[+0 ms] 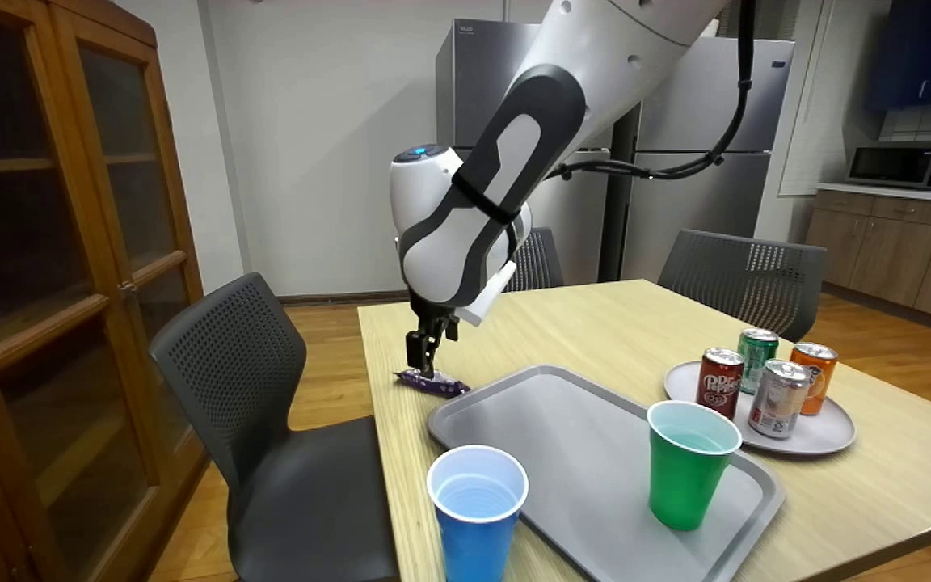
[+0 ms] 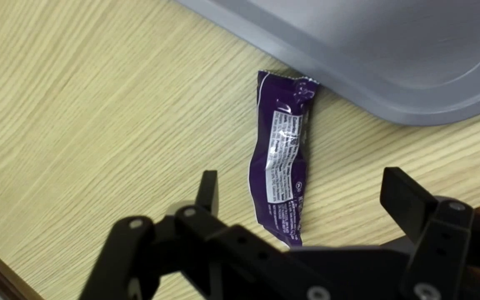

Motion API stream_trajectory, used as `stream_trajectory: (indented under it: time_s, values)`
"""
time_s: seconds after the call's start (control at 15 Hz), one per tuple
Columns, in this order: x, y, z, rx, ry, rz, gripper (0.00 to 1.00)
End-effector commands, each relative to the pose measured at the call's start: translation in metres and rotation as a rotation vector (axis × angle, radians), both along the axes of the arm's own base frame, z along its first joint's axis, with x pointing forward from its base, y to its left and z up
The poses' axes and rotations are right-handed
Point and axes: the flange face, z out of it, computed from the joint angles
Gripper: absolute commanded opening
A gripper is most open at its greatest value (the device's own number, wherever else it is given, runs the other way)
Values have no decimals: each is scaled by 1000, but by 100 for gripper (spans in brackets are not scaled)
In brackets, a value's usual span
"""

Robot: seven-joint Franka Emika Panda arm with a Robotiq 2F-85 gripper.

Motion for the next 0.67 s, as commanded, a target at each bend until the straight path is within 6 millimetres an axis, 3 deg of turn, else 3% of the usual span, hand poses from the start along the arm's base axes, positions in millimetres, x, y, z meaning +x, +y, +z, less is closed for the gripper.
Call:
stream_trajectory:
  time_s: [0.0, 0.6]
  values:
    - [-34, -10, 24, 2, 14, -16, 100]
    - [-101, -59, 50, 17, 69, -169, 100]
